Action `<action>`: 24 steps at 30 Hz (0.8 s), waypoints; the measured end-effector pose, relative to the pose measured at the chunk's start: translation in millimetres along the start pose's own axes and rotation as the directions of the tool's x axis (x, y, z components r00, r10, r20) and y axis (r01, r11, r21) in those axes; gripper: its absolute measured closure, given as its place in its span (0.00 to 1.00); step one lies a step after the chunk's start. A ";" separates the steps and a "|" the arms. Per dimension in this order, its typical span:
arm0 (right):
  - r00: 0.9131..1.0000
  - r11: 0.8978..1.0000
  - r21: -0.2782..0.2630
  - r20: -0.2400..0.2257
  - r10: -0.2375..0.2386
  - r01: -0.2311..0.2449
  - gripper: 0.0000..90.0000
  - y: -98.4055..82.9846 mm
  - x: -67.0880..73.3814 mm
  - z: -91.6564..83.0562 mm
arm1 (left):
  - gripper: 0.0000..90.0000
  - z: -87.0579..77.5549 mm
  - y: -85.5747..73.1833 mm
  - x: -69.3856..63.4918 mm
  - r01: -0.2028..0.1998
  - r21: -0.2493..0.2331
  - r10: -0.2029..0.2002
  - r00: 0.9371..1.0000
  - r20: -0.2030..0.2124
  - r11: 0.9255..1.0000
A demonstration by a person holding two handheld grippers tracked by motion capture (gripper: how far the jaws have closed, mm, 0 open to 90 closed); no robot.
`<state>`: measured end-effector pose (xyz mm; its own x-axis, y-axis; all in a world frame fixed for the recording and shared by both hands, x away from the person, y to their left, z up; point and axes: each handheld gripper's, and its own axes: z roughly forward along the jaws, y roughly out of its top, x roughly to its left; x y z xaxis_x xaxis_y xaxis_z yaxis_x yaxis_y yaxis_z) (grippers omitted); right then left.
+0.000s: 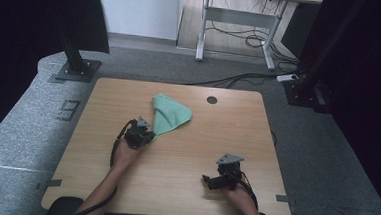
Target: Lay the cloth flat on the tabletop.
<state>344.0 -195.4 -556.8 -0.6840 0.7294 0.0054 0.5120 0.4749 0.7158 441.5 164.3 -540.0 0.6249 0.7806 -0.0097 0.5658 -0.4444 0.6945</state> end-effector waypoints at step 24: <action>1.000 1.000 0.000 0.000 -0.001 0.001 0.00 0.0 0.0 0.0 | 0.93 -40.1 -42.2 -33.5 -0.021 0.002 0.021 0.996 0.081 1.000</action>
<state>344.0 -195.4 -556.8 -0.6842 0.7293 0.0049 0.5117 0.4753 0.7157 375.1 174.5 -540.2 0.6780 0.7331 -0.0537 0.5540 -0.4616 0.6928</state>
